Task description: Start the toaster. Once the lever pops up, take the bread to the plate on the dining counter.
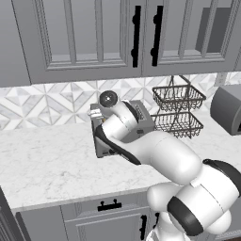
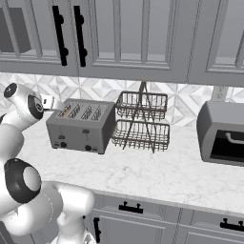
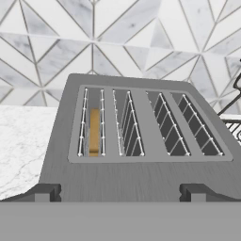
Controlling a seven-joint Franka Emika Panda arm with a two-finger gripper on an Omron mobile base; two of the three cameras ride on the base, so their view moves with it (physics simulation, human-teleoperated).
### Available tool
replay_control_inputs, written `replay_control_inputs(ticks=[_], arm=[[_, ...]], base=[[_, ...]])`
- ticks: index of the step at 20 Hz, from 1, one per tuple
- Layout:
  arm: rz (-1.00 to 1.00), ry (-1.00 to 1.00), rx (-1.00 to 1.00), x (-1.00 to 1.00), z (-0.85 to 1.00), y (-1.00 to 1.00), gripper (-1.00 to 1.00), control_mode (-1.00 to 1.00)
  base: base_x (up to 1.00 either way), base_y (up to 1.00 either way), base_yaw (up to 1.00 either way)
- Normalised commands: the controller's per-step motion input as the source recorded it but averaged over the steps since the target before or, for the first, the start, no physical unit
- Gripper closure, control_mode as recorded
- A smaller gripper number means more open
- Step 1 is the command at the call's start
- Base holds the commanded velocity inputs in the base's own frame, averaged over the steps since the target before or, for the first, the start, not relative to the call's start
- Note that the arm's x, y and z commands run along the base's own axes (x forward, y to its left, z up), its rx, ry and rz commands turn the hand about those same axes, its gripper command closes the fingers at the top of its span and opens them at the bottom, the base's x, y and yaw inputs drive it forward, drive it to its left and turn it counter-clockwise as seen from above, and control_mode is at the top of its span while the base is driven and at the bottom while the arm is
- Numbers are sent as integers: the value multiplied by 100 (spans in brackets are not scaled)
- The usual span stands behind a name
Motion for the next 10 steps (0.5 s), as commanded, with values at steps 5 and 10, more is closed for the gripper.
replay_control_inputs(ticks=[5, 10], arm=[[0, 0, 0, 0, 0, 0, -100, -100], [0, 0, 0, 0, 0, 0, -100, -100]], base=[[0, 0, 0], [0, 0, 0]])
